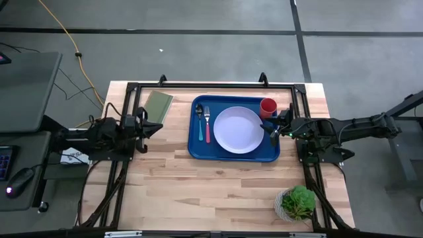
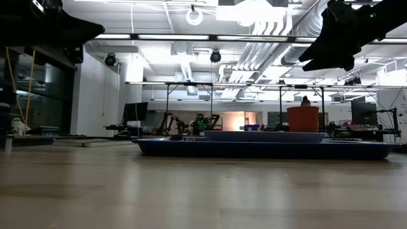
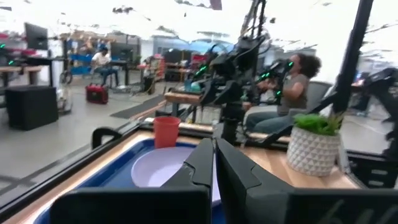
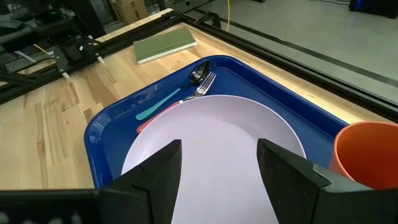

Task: Pick and place plate/cup/fork/spoon on tray
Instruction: Return to Home Position

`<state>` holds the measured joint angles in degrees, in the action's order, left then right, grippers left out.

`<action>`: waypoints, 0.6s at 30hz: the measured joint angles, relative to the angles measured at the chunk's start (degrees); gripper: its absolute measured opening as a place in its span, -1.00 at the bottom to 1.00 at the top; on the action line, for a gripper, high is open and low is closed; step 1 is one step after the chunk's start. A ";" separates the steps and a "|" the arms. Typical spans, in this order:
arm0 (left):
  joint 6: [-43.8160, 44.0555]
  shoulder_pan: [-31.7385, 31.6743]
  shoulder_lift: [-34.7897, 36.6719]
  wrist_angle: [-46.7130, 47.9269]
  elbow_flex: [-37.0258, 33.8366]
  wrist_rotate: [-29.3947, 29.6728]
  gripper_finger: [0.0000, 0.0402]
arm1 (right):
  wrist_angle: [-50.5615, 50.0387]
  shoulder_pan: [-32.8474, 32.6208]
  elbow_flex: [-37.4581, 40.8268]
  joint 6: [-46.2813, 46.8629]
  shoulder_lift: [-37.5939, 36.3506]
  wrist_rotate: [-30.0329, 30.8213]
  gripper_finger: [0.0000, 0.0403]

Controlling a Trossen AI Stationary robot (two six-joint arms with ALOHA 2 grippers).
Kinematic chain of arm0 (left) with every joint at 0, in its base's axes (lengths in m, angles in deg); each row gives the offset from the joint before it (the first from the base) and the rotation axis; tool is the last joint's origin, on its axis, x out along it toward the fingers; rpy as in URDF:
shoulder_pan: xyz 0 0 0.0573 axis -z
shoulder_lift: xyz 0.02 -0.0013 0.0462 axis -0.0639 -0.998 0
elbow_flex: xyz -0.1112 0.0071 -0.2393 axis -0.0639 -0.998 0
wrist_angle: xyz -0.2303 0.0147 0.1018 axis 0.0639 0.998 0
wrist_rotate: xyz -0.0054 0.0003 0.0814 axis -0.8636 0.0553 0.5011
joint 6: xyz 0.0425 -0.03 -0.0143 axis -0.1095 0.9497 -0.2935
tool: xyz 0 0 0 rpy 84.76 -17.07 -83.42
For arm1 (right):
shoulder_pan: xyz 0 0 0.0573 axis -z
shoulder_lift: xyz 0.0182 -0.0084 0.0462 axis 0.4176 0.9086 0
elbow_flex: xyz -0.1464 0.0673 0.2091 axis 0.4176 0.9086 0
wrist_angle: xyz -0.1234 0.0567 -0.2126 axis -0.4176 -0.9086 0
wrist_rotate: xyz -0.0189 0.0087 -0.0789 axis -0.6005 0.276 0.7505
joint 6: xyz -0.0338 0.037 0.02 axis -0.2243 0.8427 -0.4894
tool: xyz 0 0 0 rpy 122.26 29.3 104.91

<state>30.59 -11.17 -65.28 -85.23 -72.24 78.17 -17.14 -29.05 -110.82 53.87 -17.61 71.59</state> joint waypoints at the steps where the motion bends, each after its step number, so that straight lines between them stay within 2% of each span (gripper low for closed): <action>1: 0.14 -0.21 0.00 0.65 0.00 0.42 -1.00 | -0.01 0.00 0.00 0.00 0.00 0.00 0.00; 9: 0.25 1.49 0.00 0.86 -0.21 3.61 -1.00 | -0.03 -0.02 0.00 0.22 0.00 -0.04 0.00; 12: -0.17 2.87 0.02 -4.21 -4.05 3.67 -1.00 | -0.03 -0.02 0.00 0.70 0.02 -0.17 0.00; 18: -0.95 3.94 -0.30 -3.71 -4.50 5.58 -1.00 | -0.02 -0.47 -0.02 0.85 0.02 -0.94 0.00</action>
<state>29.63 -7.24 -65.58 -88.94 -76.74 83.75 -17.16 -29.52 -110.84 54.72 -17.59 70.65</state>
